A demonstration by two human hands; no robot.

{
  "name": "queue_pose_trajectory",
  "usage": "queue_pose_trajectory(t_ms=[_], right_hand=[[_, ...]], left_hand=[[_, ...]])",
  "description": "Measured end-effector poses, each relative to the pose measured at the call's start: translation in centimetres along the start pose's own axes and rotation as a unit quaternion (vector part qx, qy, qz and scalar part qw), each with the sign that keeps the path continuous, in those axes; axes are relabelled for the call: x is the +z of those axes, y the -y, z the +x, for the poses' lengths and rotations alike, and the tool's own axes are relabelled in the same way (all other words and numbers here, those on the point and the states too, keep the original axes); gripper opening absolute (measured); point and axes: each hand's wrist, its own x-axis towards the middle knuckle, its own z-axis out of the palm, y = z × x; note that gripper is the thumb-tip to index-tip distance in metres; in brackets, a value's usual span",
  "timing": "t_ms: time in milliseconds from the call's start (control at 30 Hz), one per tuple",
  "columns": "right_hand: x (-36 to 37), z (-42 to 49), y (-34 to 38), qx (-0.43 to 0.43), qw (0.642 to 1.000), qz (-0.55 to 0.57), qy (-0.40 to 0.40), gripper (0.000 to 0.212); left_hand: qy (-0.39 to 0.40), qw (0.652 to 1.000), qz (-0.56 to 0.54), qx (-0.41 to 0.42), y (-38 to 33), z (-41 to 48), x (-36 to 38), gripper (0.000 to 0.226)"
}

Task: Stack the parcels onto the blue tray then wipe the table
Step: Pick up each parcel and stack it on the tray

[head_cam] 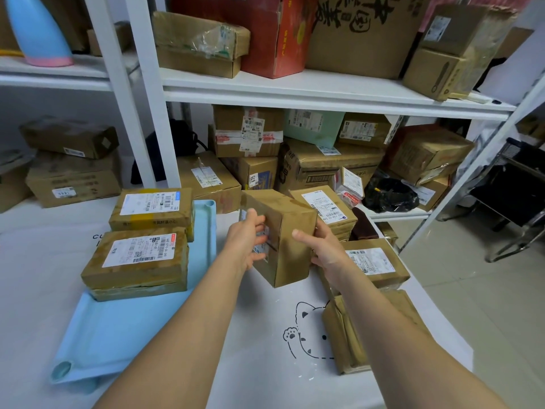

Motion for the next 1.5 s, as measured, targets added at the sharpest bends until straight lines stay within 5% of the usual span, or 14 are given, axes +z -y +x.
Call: queue_pose_trajectory(t_ms=[200, 367, 500, 667, 833, 967, 1167, 1300, 1500], right_hand=[[0.8, 0.6, -0.8, -0.048, 0.997, -0.056, -0.025, 0.087], [1.9, 1.0, -1.4, -0.086, 0.977, -0.142, -0.132, 0.124], [1.3, 0.9, -1.0, -0.05, 0.982, -0.091, -0.158, 0.104], [-1.0, 1.0, -1.8, 0.028, 0.987, 0.025, -0.155, 0.078], [-2.3, 0.5, -2.3, 0.065, 0.982, 0.112, -0.135, 0.02], [-2.6, 0.4, -2.4, 0.09, 0.976, 0.157, -0.124, 0.021], [-3.1, 0.2, -1.9, 0.109, 0.971, 0.186, -0.103, 0.048], [-4.3, 0.6, -2.1, 0.095, 0.966, 0.226, -0.077, 0.028], [-5.0, 0.4, -2.6, 0.075, 0.968, 0.223, -0.091, 0.03]], left_hand=[[-0.034, 0.999, 0.006, 0.011, 0.6, -0.4, 1.6, 0.059], [0.001, 1.0, 0.002, -0.002, 0.1, -1.2, 2.6, 0.067], [-0.002, 0.999, 0.019, 0.033, 0.1, -0.5, 1.9, 0.064], [-0.116, 0.991, 0.019, 0.07, 0.1, 1.8, -0.8, 0.05], [-0.15, 0.987, 0.024, 0.042, 0.3, 3.2, -2.8, 0.039], [-0.135, 0.99, 0.026, 0.01, 0.7, 3.6, -3.4, 0.022], [-0.075, 0.997, 0.031, -0.016, 0.5, 3.0, -3.1, 0.036], [-0.047, 0.998, 0.041, -0.02, 0.3, 3.0, -3.1, 0.042], [0.012, 0.998, 0.05, -0.035, -0.1, 3.0, -2.7, 0.053]])
